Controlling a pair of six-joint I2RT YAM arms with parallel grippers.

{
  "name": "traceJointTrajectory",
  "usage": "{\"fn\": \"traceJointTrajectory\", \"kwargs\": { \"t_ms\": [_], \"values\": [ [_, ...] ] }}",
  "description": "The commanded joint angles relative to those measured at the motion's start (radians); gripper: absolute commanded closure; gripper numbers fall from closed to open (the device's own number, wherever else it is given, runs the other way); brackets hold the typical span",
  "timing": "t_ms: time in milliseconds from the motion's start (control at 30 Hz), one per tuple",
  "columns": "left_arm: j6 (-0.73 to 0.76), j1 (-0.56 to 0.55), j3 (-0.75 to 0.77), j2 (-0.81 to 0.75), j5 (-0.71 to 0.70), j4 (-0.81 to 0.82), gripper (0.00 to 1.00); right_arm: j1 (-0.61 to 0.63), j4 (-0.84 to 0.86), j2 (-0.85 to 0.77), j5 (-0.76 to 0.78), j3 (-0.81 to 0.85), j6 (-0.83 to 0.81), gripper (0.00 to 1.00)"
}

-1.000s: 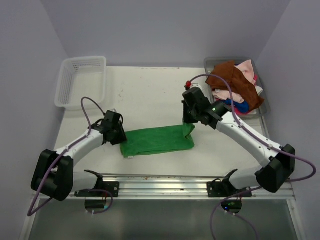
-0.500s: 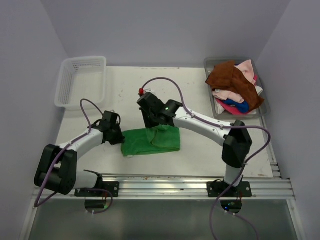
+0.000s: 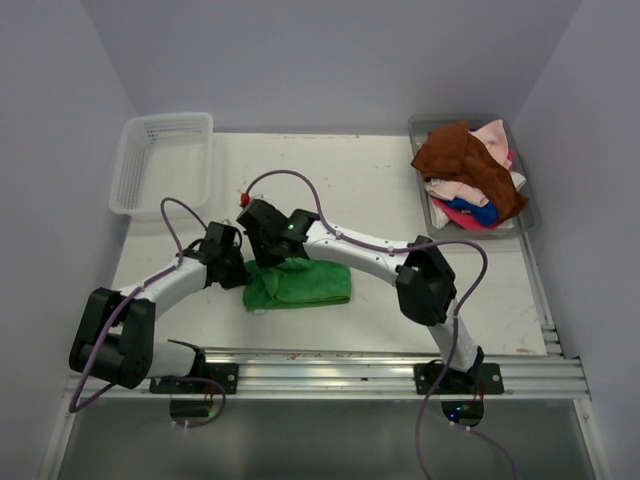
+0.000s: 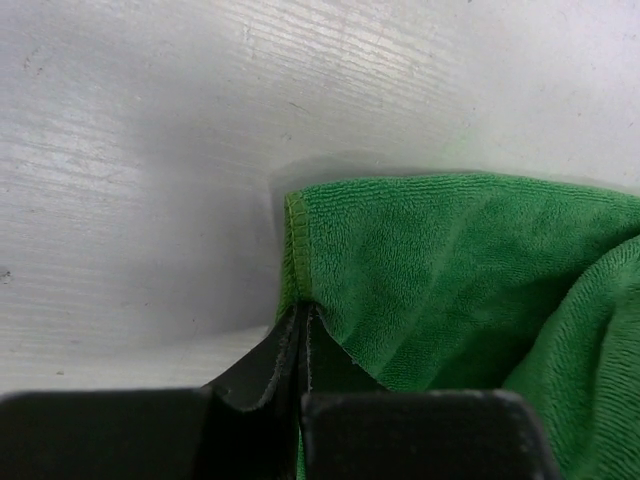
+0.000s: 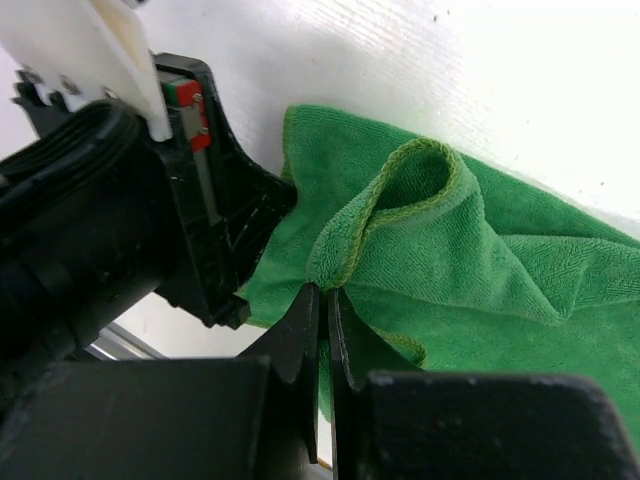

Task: Roll the towels
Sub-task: Fold the towel

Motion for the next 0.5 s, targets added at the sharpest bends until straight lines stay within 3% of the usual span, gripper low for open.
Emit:
{"fn": "traceJointTrajectory", "kwargs": {
  "t_ms": [0, 100, 133, 200, 233, 333, 467],
  "values": [
    [-0.017, 0.003, -0.01, -0.017, -0.066, -0.046, 1.0, 0.008, 0.013, 0.025, -0.024, 0.047, 0.027, 1.0],
    [-0.017, 0.003, 0.004, -0.035, -0.097, -0.078, 0.97, 0.008, 0.016, 0.044, -0.053, 0.068, 0.027, 0.99],
    [-0.017, 0.003, 0.009, -0.041, -0.135, -0.092, 0.91, 0.008, 0.013, 0.045, -0.057, 0.074, 0.027, 0.83],
    [-0.025, 0.003, 0.051, -0.064, -0.217, -0.181, 0.85, 0.003, 0.002, 0.031, -0.076, 0.081, 0.023, 0.68],
    [-0.02, 0.003, 0.076, -0.077, -0.276, -0.205, 0.8, 0.002, -0.005, 0.001, -0.071, 0.079, 0.02, 0.56],
    [-0.015, 0.005, 0.101, -0.147, -0.308, -0.256, 0.76, -0.032, 0.014, -0.086, -0.057, 0.012, 0.014, 0.51],
    [-0.009, 0.005, 0.147, -0.219, -0.281, -0.27, 0.74, -0.122, 0.077, -0.275, -0.024, -0.207, 0.017, 0.51]
  ]
}}
